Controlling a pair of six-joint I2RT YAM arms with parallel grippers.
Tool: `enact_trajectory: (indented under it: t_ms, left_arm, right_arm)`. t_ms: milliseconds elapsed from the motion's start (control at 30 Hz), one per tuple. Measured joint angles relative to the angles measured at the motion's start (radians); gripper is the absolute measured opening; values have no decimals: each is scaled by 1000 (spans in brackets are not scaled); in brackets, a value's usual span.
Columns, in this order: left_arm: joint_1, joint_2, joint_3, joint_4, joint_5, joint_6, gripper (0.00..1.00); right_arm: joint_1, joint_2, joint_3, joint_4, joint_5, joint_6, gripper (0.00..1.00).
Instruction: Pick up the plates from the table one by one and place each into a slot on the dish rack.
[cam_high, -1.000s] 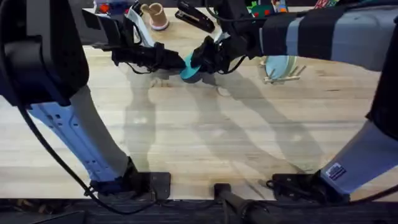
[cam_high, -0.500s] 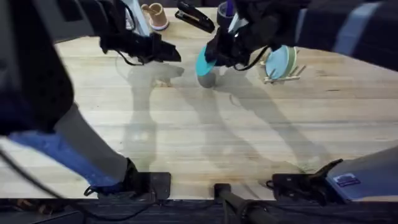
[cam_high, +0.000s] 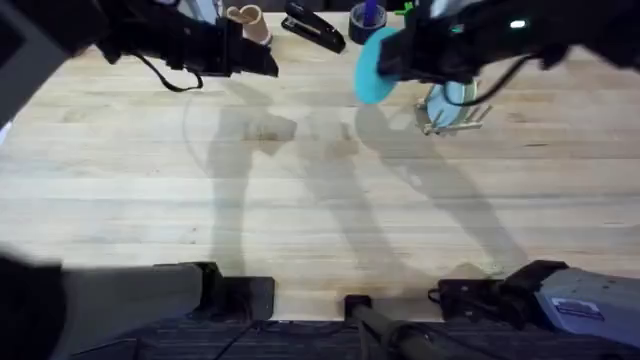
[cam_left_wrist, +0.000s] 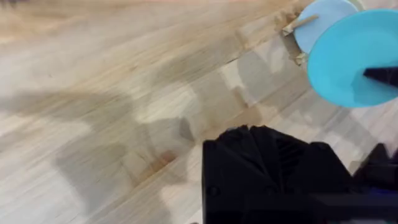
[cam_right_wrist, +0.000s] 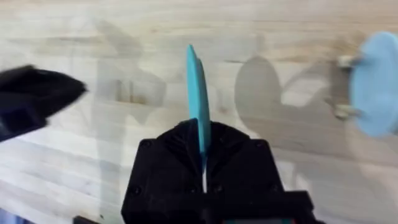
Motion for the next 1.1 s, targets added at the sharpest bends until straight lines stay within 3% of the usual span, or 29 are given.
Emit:
enact_trajectory:
  t_ms: [233, 467, 700, 900, 1000, 1033, 1100]
  left_arm:
    - [-116, -177, 0, -7, -102, 20, 39]
    - [-227, -293, 0, -20, -211, 43, 39]
    - [-309, -329, 0, -51, -350, 37, 39]
    - [-330, -329, 0, -56, -397, 37, 40]
    - [-330, -329, 0, -56, -405, 37, 215]
    - [-330, -329, 0, -56, -407, 38, 312]
    - [-330, -329, 0, -56, -408, 37, 615]
  right_arm:
    - [-84, -107, 24, -208, 16, -108, 31]
    - [-139, -121, 158, -405, 64, -218, 31]
    - [-140, -122, 271, -517, 135, -304, 31]
    - [-140, -122, 299, -546, 155, -348, 31]
    - [-140, -122, 299, -554, 156, -361, 31]
    - [-140, -122, 299, -554, 157, -365, 31]
    - [-140, -122, 299, -555, 165, -372, 31]
